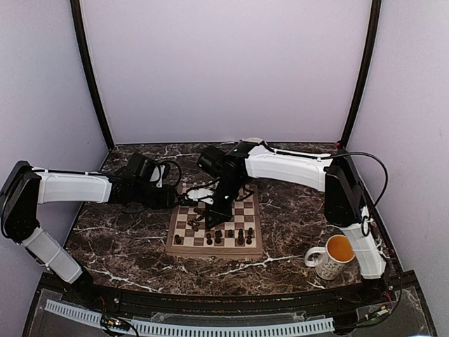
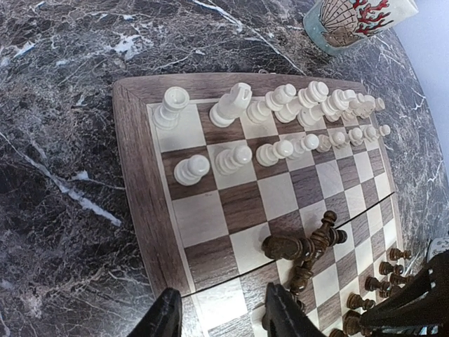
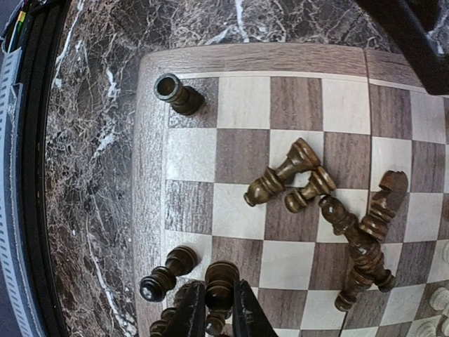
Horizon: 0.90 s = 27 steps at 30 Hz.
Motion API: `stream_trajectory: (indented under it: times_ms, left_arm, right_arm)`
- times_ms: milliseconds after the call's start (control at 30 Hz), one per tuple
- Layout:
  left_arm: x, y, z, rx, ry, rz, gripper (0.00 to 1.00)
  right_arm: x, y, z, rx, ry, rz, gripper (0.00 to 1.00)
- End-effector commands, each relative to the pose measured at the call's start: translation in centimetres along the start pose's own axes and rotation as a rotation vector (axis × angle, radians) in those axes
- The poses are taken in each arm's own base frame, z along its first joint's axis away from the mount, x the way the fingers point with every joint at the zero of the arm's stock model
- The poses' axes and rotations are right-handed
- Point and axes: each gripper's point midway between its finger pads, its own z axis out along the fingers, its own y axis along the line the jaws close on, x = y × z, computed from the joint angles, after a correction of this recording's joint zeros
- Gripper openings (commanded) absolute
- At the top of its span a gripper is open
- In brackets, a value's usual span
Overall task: Set up the chess pieces on the board
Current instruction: Place the pawn at e7.
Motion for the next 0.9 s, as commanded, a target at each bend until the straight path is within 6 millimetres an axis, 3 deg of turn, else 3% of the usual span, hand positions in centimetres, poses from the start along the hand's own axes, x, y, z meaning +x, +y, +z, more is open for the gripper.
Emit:
stream_trajectory:
  times_ms: [0,500,867]
  left_arm:
    - [-0.1,-0.1,-0.5,0.008,-0.016,-0.007,0.43]
    - [0.1,0.0,-0.6,0.008,-0.015,-0.006,0.43]
    - [0.1,0.0,-0.6,0.01,-0.013,-0.002,0.43]
  right_arm:
    - [0.1,0.6,1.0,-0.012,0.025,-0.016,0.14]
    - [0.6,0.0,2.2,0.024,0.065,-0.01,0.16]
    - [0.5,0.0,1.8,0.044,0.066,-0.009,0.25]
